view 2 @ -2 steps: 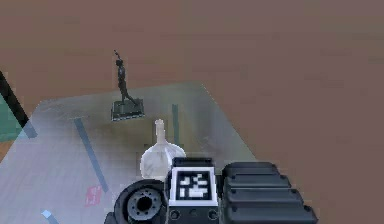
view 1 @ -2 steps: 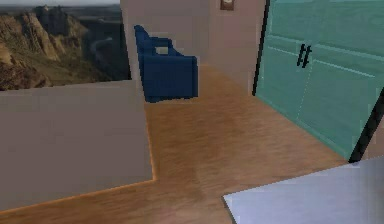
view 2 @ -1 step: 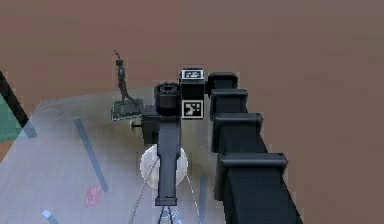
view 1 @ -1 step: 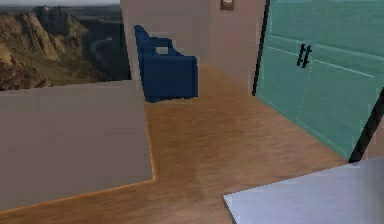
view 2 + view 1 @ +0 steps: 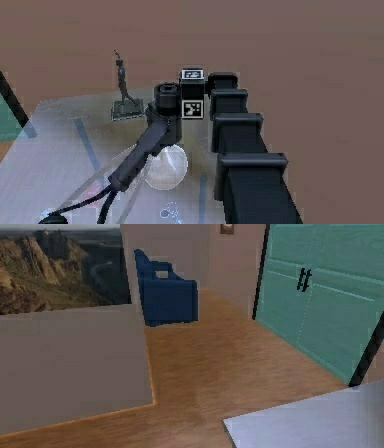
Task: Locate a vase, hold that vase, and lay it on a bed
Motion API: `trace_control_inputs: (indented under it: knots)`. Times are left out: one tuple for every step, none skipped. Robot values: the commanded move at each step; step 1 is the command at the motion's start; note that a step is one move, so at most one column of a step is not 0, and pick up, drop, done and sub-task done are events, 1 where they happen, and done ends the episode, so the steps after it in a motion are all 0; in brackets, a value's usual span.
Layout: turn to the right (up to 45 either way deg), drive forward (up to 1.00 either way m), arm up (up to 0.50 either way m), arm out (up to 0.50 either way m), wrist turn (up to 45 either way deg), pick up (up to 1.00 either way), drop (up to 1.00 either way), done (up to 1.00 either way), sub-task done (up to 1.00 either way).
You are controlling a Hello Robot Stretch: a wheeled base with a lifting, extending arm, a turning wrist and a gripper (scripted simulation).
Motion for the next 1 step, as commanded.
trace_control_inputs:
  knots:
    - [0.0,0.0,0.0,0.0,45.0,0.0,0.0,0.0,0.0]
